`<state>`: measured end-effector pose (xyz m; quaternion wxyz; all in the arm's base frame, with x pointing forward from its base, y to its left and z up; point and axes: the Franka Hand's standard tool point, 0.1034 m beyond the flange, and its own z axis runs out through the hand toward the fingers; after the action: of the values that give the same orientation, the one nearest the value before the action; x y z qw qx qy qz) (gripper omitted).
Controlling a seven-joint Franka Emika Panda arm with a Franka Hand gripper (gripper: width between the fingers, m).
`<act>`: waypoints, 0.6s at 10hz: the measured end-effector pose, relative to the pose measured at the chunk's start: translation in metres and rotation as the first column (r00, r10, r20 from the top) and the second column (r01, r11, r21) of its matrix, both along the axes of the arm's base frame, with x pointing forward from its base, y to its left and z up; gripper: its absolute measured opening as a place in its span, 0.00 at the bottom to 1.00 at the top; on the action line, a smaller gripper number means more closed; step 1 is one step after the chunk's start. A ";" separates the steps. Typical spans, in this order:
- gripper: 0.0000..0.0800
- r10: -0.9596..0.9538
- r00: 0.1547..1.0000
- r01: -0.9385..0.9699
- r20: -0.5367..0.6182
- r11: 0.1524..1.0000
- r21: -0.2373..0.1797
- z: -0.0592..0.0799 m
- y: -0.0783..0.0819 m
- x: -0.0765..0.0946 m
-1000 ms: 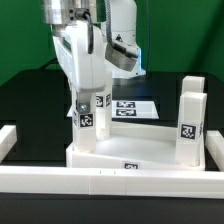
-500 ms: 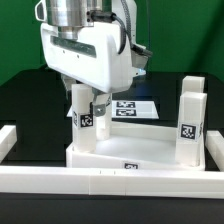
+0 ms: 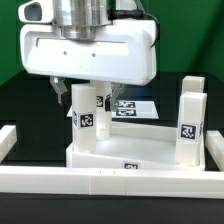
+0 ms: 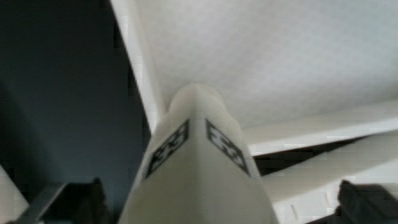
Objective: Assemble desk
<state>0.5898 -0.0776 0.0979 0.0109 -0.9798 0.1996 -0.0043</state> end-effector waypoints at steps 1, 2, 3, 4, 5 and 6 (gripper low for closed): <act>0.81 0.082 0.997 -0.082 0.001 0.997 -0.003 0.000 0.000 0.000; 0.81 0.191 0.982 -0.191 0.002 0.982 -0.006 0.000 0.000 0.000; 0.81 0.264 0.964 -0.264 0.002 0.964 -0.009 0.000 0.000 0.000; 0.81 0.385 0.923 -0.385 0.000 0.923 -0.020 0.000 -0.002 -0.001; 0.81 0.438 0.899 -0.438 0.002 0.899 -0.027 0.000 -0.002 -0.001; 0.81 0.502 0.865 -0.502 -0.002 0.864 -0.030 -0.001 -0.004 -0.001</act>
Offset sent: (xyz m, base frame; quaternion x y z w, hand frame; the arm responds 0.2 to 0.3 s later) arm -0.0080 0.0058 0.0005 0.0032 0.0090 -0.2887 0.9574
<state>0.5883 -0.0814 0.0974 -0.0022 -0.9980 -0.0621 -0.0069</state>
